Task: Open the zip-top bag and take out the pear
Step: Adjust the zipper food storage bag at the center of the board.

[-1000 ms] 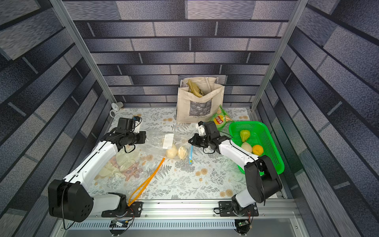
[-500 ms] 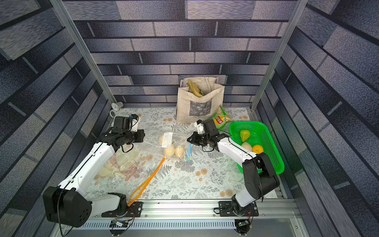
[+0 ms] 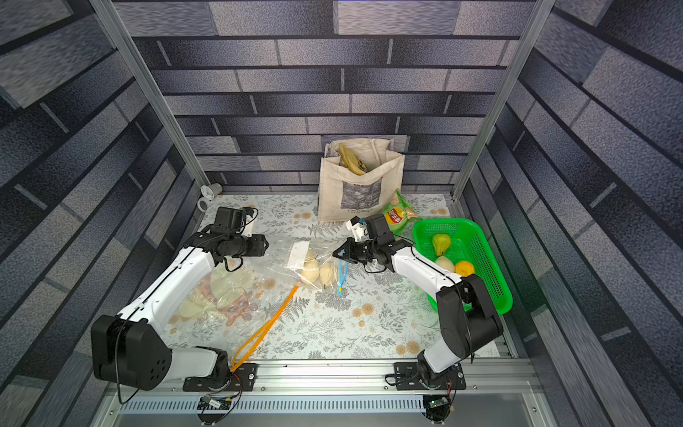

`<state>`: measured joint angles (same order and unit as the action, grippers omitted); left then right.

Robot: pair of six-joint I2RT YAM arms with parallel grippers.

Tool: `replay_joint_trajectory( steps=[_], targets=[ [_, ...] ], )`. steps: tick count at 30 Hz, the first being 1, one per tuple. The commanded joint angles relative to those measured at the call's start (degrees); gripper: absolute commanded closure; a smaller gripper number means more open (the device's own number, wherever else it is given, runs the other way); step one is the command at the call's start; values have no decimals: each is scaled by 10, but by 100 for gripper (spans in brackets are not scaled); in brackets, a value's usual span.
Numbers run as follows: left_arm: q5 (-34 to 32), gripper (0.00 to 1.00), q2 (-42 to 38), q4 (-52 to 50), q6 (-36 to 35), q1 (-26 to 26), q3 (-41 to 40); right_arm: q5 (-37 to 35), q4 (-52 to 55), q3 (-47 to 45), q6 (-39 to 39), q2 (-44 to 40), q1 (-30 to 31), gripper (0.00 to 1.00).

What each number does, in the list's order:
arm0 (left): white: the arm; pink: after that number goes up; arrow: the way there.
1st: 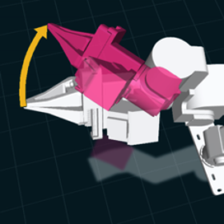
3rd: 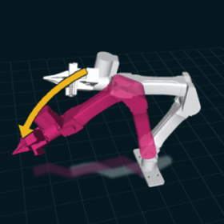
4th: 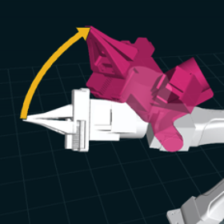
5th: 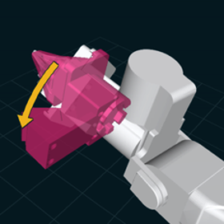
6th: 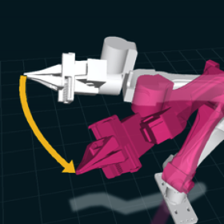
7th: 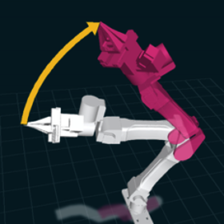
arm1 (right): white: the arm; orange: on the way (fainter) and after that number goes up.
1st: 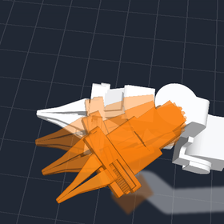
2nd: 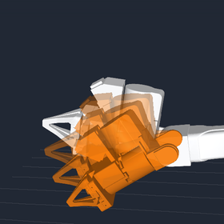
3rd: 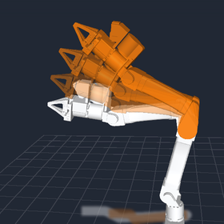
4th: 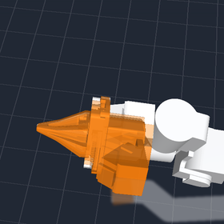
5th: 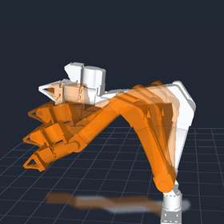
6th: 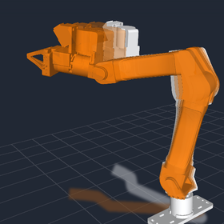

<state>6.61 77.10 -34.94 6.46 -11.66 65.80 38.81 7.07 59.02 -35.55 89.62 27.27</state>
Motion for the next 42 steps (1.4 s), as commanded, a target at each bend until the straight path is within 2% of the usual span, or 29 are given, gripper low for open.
replay_joint_trajectory(
  steps=[1, 5, 10, 12, 17, 28, 35, 37, 40, 41, 42],
  targets=[
    [19, 32, -29, -7, -32, -23, 45, 39, -17, 36, 6, 8, 3, 94],
    [95, 29, -28, -2, -84, -64, 63, 52, -24, 41, -1, 9, 2, 93],
    [195, 28, -20, 40, -137, -107, 36, 64, -24, 55, -27, 16, 2, 93],
    [215, 28, -17, 44, -155, -124, 30, 69, -25, 61, -46, 18, 3, 94],
    [203, 31, -13, 62, -202, -168, 2, 73, -19, 68, -77, 13, 2, 94],
    [104, 33, 30, 150, -217, -204, -38, 84, -31, 53, -91, 3, 2, 94],
    [55, 48, 39, 219, -242, -218, -66, 92, -46, 50, -101, 1, 2, 94],
    [52, 63, 39, 228, -248, -224, -70, 93, -48, 48, -103, 0, 2, 94],
    [35, 95, 41, 238, -252, -231, -72, 92, -47, 47, -104, -2, 3, 94],
    [40, 100, 41, 232, -258, -230, -70, 91, -45, 47, -102, -4, 3, 92],
    [58, 100, 41, 219, -265, -229, -66, 88, -39, 47, -98, -4, 2, 87]
  ],
)
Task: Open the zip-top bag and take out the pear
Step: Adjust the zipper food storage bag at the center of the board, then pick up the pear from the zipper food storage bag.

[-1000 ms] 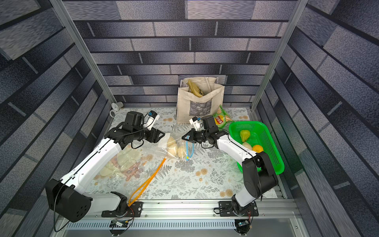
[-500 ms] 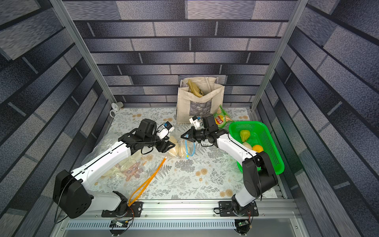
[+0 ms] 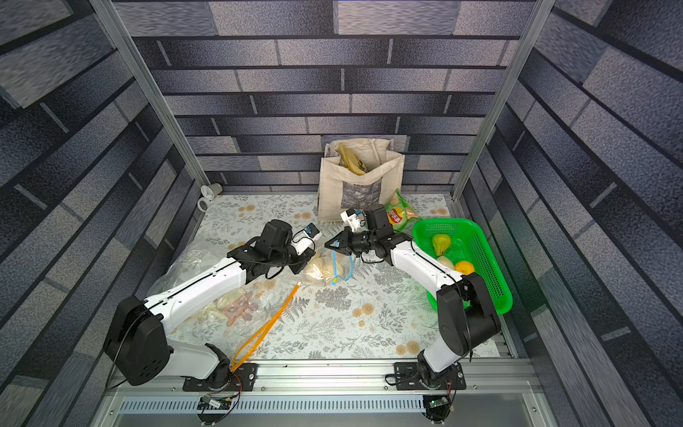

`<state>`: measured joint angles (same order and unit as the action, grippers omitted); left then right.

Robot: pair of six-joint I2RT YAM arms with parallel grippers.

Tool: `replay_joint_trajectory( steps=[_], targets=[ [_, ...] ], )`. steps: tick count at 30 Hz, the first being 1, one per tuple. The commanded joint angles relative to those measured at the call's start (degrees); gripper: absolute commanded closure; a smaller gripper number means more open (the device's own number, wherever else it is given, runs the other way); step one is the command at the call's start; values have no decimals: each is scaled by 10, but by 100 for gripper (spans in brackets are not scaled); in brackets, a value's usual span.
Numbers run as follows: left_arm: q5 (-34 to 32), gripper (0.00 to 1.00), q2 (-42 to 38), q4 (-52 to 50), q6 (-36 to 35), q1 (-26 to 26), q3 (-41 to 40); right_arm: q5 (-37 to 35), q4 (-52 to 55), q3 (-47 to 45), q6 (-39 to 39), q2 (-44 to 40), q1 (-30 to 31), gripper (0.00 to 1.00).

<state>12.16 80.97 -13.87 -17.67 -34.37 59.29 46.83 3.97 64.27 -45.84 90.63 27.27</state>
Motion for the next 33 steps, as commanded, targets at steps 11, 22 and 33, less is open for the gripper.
replay_joint_trajectory(
  steps=[11, 22, 33],
  targets=[
    [20, 100, 30, -28, 0, 1, 30, -185, 208, -65, 133, -154, -22, 37],
    [25, 100, 37, -32, 13, 0, 43, -161, 182, -135, 82, -140, -53, 38],
    [34, 100, 38, -20, 24, -5, 38, -160, 12, -116, -56, -20, 10, 35]
  ],
)
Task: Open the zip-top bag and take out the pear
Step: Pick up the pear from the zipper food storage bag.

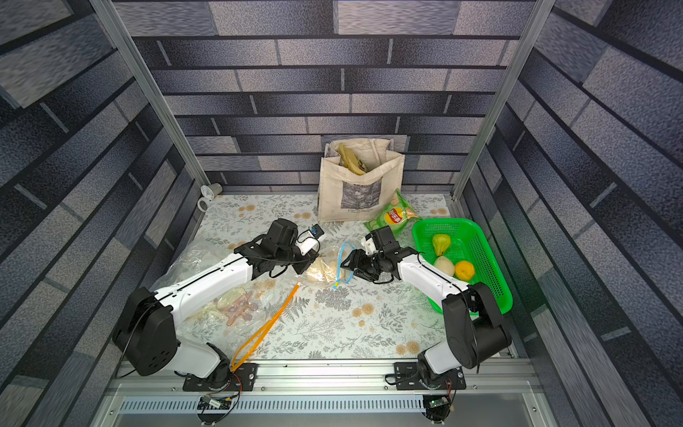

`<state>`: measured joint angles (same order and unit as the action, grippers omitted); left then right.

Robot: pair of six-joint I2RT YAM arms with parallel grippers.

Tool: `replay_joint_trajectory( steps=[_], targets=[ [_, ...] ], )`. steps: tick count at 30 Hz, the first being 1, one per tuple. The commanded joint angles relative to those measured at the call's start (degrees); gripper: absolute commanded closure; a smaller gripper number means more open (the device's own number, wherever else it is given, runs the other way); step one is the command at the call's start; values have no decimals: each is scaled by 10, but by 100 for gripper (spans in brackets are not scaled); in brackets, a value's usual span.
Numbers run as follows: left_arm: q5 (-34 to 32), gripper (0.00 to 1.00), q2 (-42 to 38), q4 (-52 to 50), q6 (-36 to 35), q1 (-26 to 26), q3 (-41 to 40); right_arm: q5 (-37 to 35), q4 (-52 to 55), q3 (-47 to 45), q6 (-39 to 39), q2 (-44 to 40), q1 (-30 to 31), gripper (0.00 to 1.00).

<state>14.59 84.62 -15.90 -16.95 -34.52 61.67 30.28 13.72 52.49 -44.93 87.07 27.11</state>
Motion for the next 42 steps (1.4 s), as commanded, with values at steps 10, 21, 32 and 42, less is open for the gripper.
replay_joint_trajectory(
  steps=[10, 21, 32, 42],
  targets=[
    [13, 100, 3, 8, 21, -3, 6, -51, -104, 10, -101, 66, 44, 33],
    [28, 100, 7, 36, 35, -2, -11, -114, -70, 20, -96, 111, 82, 26],
    [37, 100, 2, 37, 49, 3, -16, -127, -158, 10, -138, 179, 86, 22],
    [3, 100, 4, 28, 80, 21, -20, -177, -65, -6, -96, 83, 83, 33]
  ],
)
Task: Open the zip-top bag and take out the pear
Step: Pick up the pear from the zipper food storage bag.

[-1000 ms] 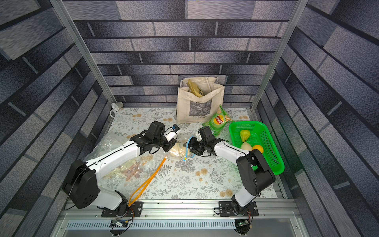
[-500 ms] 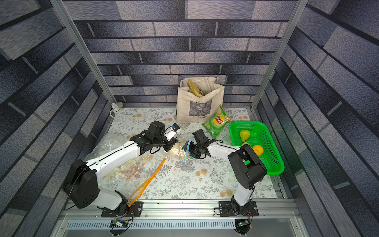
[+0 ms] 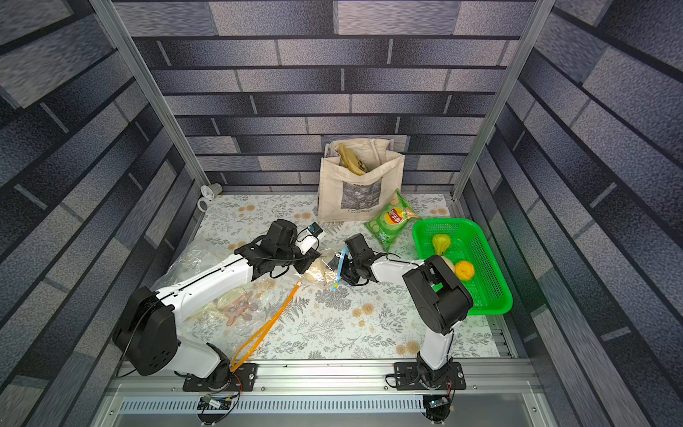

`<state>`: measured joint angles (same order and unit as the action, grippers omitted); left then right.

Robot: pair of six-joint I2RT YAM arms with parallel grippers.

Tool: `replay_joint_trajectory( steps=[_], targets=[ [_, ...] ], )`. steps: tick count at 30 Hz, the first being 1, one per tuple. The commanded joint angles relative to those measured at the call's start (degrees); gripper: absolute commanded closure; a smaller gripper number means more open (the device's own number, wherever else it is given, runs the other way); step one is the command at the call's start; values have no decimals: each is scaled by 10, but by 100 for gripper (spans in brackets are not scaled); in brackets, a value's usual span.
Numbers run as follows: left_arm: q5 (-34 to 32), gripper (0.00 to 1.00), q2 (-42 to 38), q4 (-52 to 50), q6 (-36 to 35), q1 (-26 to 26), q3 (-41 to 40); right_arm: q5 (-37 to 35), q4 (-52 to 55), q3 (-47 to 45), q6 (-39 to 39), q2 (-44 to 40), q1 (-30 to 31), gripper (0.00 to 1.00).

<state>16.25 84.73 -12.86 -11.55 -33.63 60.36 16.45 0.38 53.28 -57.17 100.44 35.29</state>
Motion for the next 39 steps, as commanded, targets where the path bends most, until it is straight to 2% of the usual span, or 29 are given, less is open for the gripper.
replay_joint_trajectory(
  steps=[1, 8, 13, 16, 20, 23, 27, 30, 39],
  targets=[
    [-20, 100, 5, 2, 32, 15, -8, -44, 81, -20, 35, -72, -2, 34],
    [-47, 100, 27, -17, 34, 20, 18, -29, 184, -57, 94, -198, -63, 35],
    [-45, 100, 28, -20, 31, 20, 24, -37, 284, -61, 171, -294, -160, 35],
    [-41, 100, 28, -21, 31, 17, 25, -48, 332, -36, 222, -320, -221, 35],
    [-36, 100, 28, -21, 26, 9, 24, -17, 326, -12, 247, -305, -304, 36],
    [-33, 100, 29, -28, 20, 2, 27, 2, 319, 10, 253, -283, -315, 36],
    [-33, 100, 27, -28, 18, -5, 22, -18, 317, 34, 266, -270, -362, 35],
    [-31, 100, 27, -26, 17, -7, 20, -58, 333, 61, 286, -251, -403, 34],
    [-27, 100, 27, -21, 5, -8, 15, -86, 293, 94, 279, -179, -510, 33]
  ],
)
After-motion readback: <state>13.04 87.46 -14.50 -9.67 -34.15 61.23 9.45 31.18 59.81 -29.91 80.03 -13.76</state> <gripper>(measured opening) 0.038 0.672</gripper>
